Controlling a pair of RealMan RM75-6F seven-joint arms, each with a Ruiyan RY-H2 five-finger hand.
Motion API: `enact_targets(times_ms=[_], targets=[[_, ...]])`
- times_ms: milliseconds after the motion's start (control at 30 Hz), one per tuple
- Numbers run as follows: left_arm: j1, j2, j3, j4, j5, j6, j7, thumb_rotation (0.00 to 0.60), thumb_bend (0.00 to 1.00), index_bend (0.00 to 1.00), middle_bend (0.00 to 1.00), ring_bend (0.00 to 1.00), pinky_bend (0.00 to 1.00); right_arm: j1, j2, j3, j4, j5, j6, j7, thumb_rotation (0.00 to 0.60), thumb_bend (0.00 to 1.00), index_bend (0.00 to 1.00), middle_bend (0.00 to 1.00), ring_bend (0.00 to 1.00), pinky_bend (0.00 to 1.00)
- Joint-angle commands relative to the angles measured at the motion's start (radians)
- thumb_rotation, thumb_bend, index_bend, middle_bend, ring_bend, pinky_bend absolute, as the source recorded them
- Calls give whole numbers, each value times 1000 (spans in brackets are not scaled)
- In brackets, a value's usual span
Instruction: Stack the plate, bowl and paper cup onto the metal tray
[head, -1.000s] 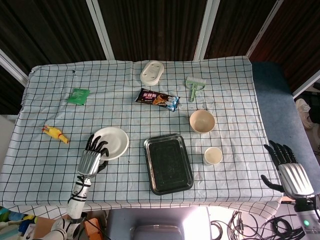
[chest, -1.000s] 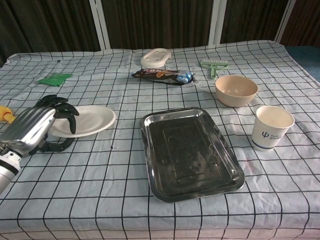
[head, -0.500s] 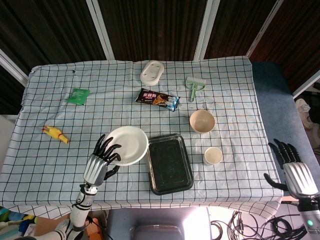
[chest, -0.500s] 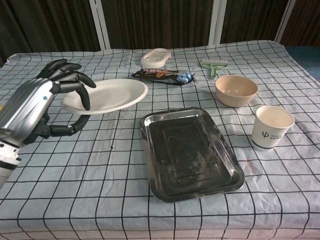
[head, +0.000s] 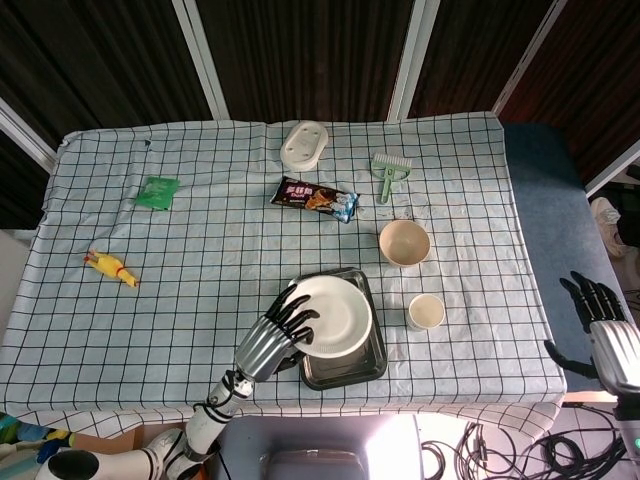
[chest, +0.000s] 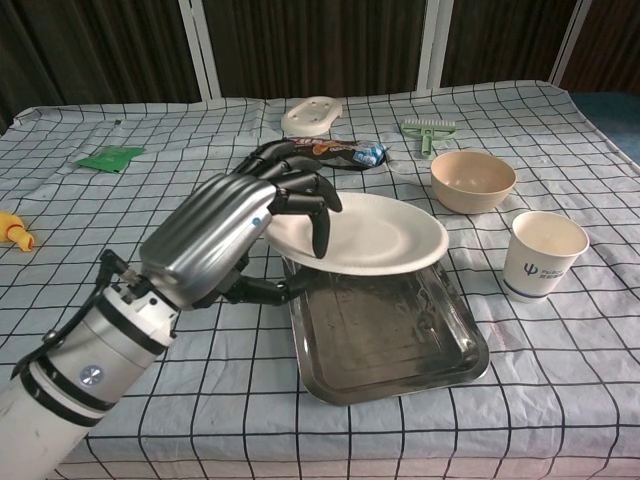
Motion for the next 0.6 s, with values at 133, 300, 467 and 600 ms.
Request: enact_targets(times_ms=[133, 300, 467, 600], targets=[[-41, -69, -20, 102, -16, -57, 3, 600, 537, 706, 333, 148, 43, -7, 13, 11, 4, 22, 0, 27, 600, 205, 0, 0, 0, 0], [-38, -91, -19, 153, -34, -67, -32, 600, 532, 698, 331, 148, 43, -12, 11, 18, 9, 38, 3, -5, 600, 205, 0, 0, 0, 0], [-27, -95, -13, 175, -48, -67, -82, 600, 523, 560, 313, 146, 50, -16, 19, 20, 0, 54, -3, -27, 600, 206, 0, 0, 0, 0], [-20, -93, -6, 160, -67, -96, -133, 600, 454, 417, 295, 142, 50, -17, 29, 25, -14, 74, -16, -16, 600, 206, 0, 0, 0, 0]])
